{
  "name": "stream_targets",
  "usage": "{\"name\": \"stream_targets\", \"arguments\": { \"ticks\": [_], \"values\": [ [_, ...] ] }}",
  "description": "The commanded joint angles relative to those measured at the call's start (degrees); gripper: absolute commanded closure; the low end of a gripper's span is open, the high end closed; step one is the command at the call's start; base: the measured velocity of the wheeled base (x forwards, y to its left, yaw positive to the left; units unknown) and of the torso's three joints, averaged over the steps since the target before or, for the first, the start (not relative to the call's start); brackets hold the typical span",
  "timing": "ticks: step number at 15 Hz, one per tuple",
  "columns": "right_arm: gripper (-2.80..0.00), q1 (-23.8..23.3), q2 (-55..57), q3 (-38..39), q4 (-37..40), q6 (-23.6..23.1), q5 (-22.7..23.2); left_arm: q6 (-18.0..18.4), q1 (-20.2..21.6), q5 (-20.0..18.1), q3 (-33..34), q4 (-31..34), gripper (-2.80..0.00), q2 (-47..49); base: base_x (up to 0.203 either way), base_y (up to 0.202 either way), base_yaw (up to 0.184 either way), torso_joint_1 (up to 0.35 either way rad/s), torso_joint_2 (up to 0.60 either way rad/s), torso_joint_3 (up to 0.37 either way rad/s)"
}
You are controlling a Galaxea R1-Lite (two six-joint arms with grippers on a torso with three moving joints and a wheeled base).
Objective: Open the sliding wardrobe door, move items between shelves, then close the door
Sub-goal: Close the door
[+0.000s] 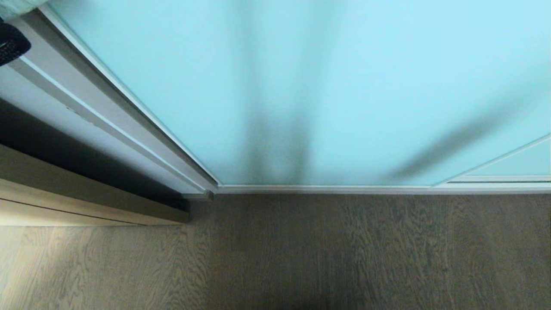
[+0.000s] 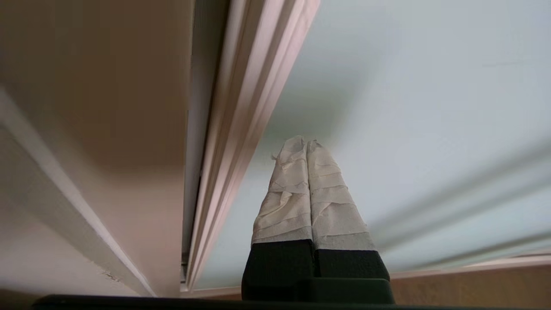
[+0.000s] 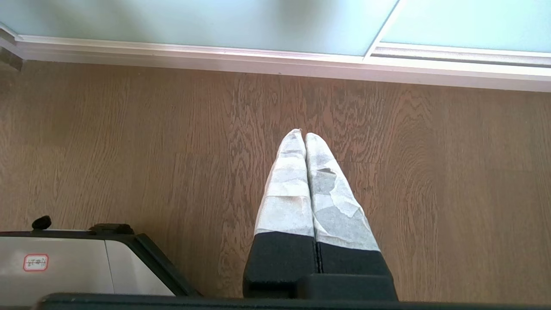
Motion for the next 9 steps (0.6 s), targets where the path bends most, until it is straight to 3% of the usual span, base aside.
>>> {"name": "stream_targets", "arguments": {
  "ticks": [1, 5, 9],
  "values": [
    [0.00, -0.1, 0.1, 0.0, 0.0, 0.0, 0.0, -0.1, 0.0, -0.2, 0.0, 0.9, 0.00, -2.1, 0.000, 0.000, 0.000, 0.000, 0.00, 0.000],
    [0.00, 0.0, 0.1, 0.0, 0.0, 0.0, 0.0, -0.3, 0.0, -3.5, 0.2, 10.2, 0.00, -9.4, 0.000, 0.000, 0.000, 0.000, 0.00, 0.000],
    [0.00, 0.0, 0.1, 0.0, 0.0, 0.0, 0.0, -0.1, 0.0, -2.2, 4.9, 15.3, 0.00, -13.0, 0.000, 0.000, 0.000, 0.000, 0.00, 0.000]
  ]
}}
